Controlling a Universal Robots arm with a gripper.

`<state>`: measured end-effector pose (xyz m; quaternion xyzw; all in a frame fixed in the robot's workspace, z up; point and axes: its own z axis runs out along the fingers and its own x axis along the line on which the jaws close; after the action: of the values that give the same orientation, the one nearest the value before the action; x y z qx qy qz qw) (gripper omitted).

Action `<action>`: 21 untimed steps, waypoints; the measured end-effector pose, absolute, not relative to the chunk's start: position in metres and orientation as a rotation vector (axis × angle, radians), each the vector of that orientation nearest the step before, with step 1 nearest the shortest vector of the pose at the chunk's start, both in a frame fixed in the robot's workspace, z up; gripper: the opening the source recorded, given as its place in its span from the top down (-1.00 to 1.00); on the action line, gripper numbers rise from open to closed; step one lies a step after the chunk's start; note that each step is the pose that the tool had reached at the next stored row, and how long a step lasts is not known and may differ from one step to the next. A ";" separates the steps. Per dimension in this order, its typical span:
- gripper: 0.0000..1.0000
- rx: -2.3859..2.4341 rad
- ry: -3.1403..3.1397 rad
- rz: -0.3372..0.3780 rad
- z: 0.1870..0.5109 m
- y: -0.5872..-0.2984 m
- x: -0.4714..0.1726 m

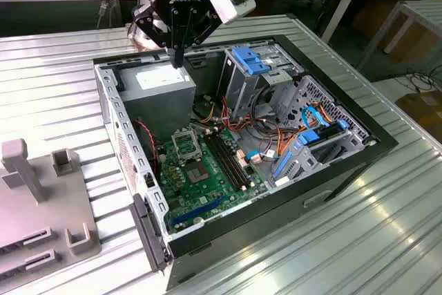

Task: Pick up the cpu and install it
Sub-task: 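Reach for the cpu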

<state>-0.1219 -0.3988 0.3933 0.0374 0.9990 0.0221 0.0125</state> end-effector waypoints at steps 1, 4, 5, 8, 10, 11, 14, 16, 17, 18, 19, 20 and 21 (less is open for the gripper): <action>0.79 0.117 3.114 0.069 0.393 -0.399 -0.122; 0.79 0.117 3.114 0.069 0.393 -0.399 -0.122; 0.79 0.117 3.114 0.069 0.393 -0.399 -0.123; 0.79 0.117 3.114 0.069 0.393 -0.399 -0.124; 0.79 0.117 3.114 0.069 0.393 -0.399 -0.124; 0.79 0.117 3.114 0.069 0.393 -0.399 -0.125; 0.79 0.117 3.114 0.069 0.393 -0.399 -0.125; 0.79 0.117 3.114 0.069 0.393 -0.399 -0.126; 0.79 0.117 3.114 0.069 0.393 -0.399 -0.126; 0.79 0.117 3.114 0.069 0.393 -0.399 -0.126; 0.79 0.117 3.114 0.069 0.393 -0.399 -0.126; 0.79 0.117 3.114 0.069 0.393 -0.399 -0.127; 0.79 0.117 3.114 0.069 0.393 -0.399 -0.127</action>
<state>-0.1268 -0.3989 0.3931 0.0374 0.9990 0.0221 0.0122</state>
